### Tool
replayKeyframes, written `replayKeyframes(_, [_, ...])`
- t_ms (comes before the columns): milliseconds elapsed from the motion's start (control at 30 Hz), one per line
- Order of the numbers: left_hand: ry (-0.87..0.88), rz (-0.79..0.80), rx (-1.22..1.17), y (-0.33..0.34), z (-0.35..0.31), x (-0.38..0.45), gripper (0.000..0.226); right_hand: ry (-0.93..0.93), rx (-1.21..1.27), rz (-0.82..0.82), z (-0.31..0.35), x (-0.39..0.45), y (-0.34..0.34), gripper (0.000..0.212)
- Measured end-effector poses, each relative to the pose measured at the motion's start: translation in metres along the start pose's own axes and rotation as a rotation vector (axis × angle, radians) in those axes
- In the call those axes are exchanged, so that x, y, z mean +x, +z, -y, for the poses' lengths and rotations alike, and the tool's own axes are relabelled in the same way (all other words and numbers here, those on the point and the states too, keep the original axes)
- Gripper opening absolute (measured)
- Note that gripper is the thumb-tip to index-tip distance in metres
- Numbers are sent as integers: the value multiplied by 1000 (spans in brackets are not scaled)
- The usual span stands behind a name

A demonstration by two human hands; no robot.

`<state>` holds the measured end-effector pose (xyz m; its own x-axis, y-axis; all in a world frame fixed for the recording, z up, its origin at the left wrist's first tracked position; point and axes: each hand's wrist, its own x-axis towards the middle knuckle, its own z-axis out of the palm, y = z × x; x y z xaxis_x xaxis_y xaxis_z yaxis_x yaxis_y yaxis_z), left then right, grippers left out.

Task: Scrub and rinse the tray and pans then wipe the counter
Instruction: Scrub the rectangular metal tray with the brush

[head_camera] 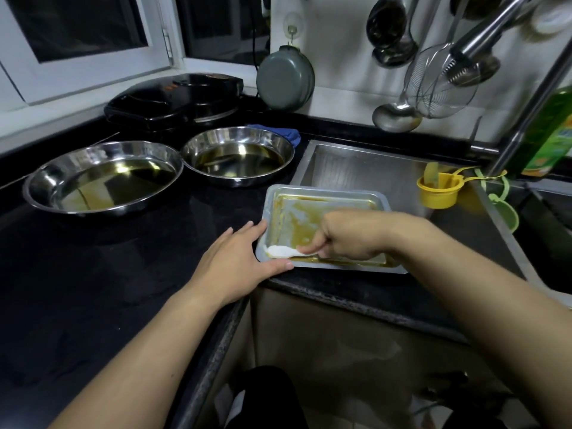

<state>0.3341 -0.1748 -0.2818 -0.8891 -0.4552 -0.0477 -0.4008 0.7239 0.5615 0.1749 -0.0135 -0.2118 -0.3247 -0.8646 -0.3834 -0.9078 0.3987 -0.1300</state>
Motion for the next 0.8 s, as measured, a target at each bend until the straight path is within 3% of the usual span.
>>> replayKeyframes(500, [1,-19,11,0,6,3,108,-17,-83,-158,8,-6,16,35])
replayKeyframes(700, [3,-10,2,1,8,5,110,43,33,14,-42,-49,5,26])
replayKeyframes(800, [8,-14,13,2,6,4,109,7,7,-21,-31,-32,5,28])
